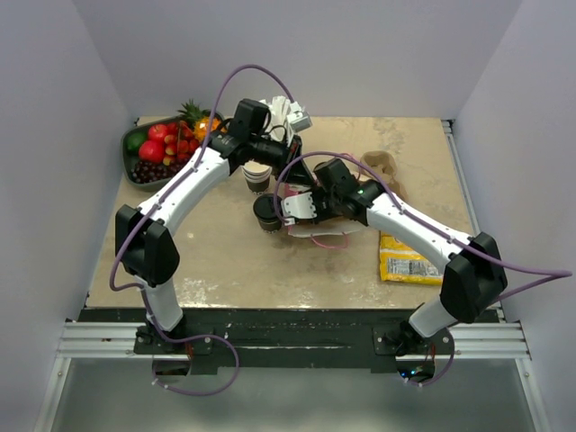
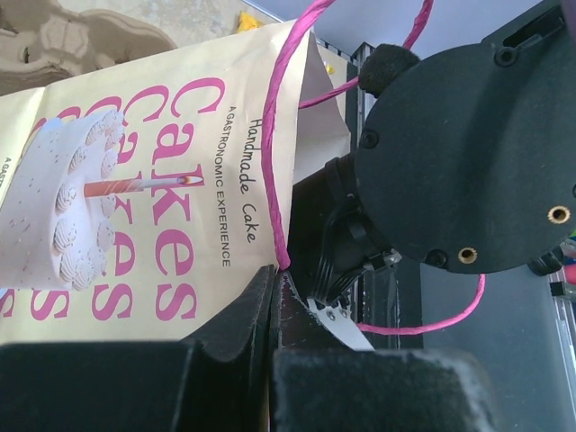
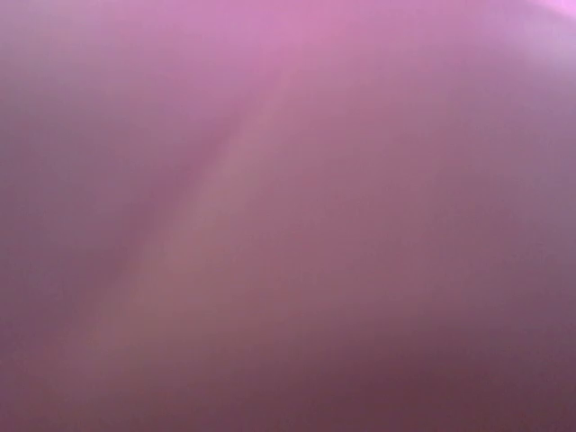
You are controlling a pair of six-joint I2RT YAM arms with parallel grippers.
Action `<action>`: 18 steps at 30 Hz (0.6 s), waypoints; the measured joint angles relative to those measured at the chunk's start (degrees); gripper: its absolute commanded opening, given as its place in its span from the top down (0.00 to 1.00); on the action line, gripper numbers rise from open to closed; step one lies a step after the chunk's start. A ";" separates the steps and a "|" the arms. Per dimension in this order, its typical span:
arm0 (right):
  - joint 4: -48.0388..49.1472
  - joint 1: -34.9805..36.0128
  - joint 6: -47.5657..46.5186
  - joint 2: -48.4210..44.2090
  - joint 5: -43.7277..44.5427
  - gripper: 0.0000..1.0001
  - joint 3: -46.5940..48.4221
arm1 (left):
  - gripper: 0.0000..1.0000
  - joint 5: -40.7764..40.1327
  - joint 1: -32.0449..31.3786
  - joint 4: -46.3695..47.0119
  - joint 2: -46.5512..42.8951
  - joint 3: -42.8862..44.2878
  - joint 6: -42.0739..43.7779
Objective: Pack the takeout coffee
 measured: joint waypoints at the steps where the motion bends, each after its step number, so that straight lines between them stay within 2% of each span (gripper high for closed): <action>1: 0.13 -0.11 -0.31 -0.22 -0.37 1.00 -0.07 | 1.00 0.00 0.00 -0.04 0.11 0.20 0.00; 18: 6.23 -1.51 0.37 0.35 0.46 1.00 -2.82 | 1.00 1.60 1.25 0.74 0.17 1.20 -3.58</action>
